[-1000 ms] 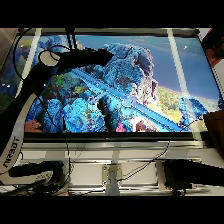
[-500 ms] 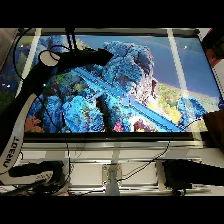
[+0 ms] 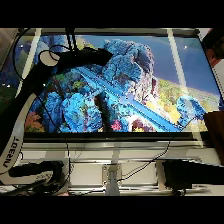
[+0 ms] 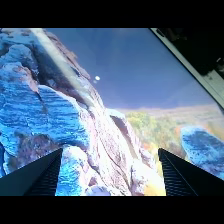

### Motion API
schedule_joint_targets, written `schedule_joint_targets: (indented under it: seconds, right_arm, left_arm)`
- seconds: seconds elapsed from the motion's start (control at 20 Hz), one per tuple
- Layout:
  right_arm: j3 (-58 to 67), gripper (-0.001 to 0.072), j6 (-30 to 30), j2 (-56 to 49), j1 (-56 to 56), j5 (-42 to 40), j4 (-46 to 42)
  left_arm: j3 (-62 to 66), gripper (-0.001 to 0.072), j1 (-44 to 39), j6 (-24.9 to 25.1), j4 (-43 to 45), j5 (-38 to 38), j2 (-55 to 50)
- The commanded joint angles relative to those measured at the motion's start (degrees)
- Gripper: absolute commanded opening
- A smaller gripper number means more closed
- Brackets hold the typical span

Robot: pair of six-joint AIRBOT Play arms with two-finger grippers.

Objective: Fold the clothes and pants, and hang the long-sleeved shirts on hangers.

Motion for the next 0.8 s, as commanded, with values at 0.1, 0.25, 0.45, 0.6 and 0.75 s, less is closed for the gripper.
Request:
schedule_joint_targets:
  seconds: [0.1, 0.25, 0.45, 0.6, 0.75]
  right_arm:
    - [10.4, 0.0015, -12.11, 0.28, 16.81, -9.2, 18.29]
    - [20.59, 0.0015, -20.2, 0.31, 34.4, -11.69, 11.89]
    - [23.98, 0.0014, -22.47, 2.38, 58.21, -16.04, -0.92]
    - [22.97, 0.0015, -22.43, 2.56, 71.8, -14.84, -11.63]
    - [19.06, 0.0015, -22.36, 2.54, 81.31, -13.03, -25.79]
  left_arm:
    - [0.04, 0.0676, 0.15, 0.13, 0.02, 0.63, 0.04]
    - [0.04, 0.0677, 0.2, 0.11, 0.02, 0.63, 0.0]
    - [0.04, 0.0677, 0.2, 0.11, 0.0, 0.61, -0.04]
    - [0.04, 0.0677, 0.2, 0.11, 0.0, 0.63, -0.04]
    - [0.04, 0.0677, 0.2, 0.11, 0.02, 0.61, -0.04]
